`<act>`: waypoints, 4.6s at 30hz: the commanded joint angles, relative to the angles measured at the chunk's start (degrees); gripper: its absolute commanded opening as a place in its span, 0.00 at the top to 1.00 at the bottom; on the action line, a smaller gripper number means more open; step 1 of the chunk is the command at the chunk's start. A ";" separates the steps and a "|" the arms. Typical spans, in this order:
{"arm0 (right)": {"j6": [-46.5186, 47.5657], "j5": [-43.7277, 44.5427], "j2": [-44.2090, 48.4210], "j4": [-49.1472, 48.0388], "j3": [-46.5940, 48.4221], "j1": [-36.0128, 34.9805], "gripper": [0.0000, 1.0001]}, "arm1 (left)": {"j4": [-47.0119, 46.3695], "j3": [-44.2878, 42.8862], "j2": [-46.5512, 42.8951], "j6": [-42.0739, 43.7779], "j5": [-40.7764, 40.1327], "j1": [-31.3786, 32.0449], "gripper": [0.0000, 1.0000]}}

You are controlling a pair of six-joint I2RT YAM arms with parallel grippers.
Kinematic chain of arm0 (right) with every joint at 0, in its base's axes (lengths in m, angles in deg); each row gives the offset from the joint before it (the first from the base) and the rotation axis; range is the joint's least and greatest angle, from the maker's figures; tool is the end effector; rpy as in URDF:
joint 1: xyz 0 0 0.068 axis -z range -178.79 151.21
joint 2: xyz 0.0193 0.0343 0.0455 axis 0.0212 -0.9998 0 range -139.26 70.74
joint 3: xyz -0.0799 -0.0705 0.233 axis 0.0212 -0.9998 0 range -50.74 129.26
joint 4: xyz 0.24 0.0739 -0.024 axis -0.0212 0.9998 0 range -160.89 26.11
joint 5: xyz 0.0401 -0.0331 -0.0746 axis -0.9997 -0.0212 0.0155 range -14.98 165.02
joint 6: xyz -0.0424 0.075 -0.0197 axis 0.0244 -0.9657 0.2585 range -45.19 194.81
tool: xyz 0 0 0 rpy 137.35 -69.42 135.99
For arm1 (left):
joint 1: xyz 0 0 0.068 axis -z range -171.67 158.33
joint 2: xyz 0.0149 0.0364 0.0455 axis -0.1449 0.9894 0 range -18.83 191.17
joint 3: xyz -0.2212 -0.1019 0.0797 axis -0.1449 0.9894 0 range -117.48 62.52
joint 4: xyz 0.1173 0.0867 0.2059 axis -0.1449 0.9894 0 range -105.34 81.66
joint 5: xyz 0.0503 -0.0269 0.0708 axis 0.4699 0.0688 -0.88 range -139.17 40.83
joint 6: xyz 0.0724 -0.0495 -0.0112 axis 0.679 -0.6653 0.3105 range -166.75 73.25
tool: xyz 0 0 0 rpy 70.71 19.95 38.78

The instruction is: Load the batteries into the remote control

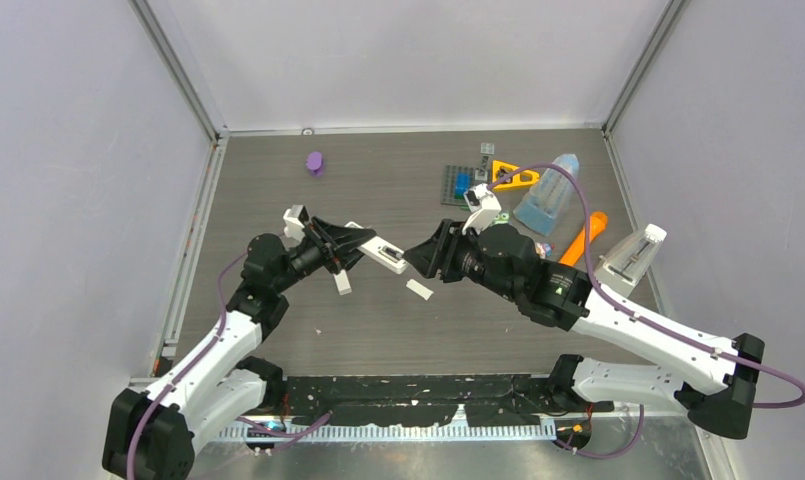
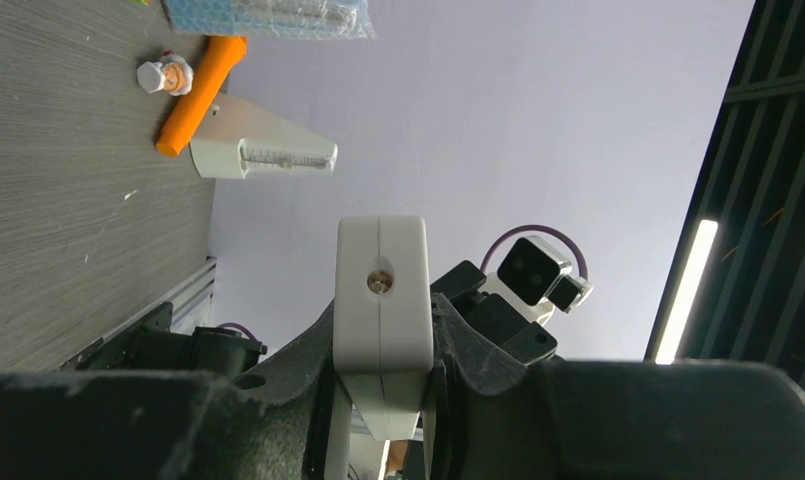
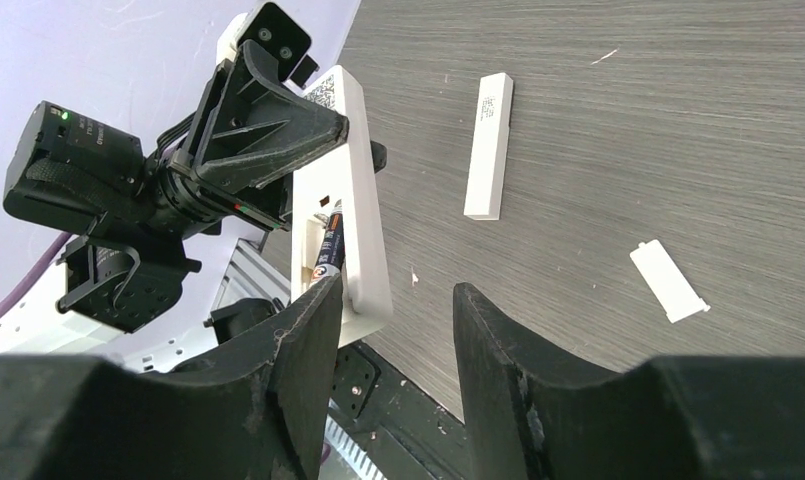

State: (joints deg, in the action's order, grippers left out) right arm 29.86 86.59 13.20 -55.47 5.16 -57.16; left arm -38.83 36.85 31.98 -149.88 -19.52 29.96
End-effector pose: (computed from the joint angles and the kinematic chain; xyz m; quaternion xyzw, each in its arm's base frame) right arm 0.1544 0.2205 0.3308 -0.0340 0.8016 0.4135 0.4305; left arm 0.2132 -0.1264 0.2552 -0.3175 0.6417 -0.6819 0.1497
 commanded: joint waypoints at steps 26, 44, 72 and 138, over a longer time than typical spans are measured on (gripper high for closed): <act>0.13 -2.05 1.30 -6.19 -1.75 0.10 0.51 | 2.20 0.10 -2.92 1.09 -0.94 0.08 1.00; -0.77 -1.16 -1.91 -4.30 -0.90 0.10 0.53 | 1.15 0.36 -4.16 1.33 -0.34 0.08 1.00; 0.73 4.61 -9.56 17.32 12.22 0.93 0.57 | 5.62 -5.27 -4.59 25.99 -1.07 0.08 1.00; 23.06 18.01 -41.77 7.42 16.74 27.42 0.09 | 17.07 -5.20 -8.56 41.89 -7.76 -0.09 1.00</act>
State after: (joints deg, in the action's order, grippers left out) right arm 47.87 99.25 -24.33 -45.63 15.89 -30.56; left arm -20.53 31.95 24.00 -109.08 -27.13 29.96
